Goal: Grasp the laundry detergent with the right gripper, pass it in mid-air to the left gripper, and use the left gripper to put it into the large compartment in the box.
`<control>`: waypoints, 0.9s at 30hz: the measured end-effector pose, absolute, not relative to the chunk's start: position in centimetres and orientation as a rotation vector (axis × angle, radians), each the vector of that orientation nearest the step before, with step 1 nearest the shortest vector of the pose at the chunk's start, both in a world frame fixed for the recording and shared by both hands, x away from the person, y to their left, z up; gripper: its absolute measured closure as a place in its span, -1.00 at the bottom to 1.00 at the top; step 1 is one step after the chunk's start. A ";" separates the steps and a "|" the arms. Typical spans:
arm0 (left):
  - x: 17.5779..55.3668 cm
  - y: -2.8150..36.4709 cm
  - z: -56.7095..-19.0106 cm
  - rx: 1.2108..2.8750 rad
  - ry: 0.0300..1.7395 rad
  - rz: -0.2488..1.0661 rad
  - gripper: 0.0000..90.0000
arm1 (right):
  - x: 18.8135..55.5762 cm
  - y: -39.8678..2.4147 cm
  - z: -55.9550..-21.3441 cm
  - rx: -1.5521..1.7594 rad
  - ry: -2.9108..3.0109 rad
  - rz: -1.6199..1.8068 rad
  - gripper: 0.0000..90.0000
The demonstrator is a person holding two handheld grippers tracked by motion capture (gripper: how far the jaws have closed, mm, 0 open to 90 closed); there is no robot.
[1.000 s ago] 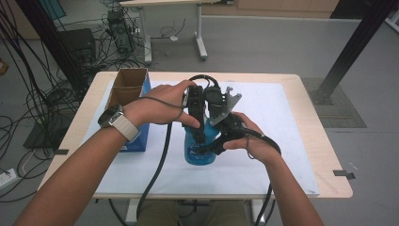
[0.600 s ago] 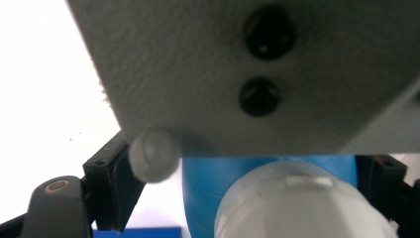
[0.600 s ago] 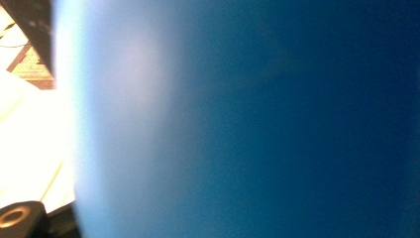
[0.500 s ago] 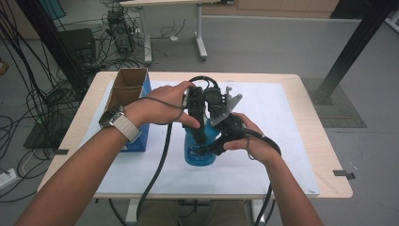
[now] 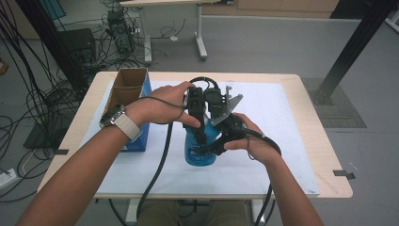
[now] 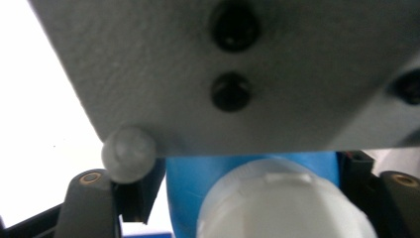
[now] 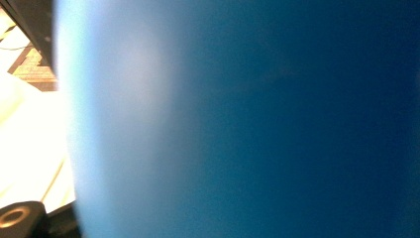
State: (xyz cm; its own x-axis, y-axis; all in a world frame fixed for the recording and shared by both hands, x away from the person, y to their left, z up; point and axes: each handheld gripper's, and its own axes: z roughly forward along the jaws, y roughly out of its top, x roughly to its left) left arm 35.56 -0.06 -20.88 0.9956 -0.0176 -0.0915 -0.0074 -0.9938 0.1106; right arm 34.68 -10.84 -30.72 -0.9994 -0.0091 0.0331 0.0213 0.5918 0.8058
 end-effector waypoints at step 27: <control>35.3 -0.2 -20.9 3.023 -0.009 -0.146 -0.16 | 34.6 -11.0 -30.7 0.004 -2.780 -1.404 -0.03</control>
State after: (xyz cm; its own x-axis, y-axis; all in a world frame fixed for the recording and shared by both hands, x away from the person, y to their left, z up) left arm 35.34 -0.19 -20.87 0.9954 -0.0116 -0.0955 -0.0006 -0.9934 0.1149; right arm 34.59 -11.03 -30.71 -0.9996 -0.0146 0.0230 0.0098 0.5935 0.8048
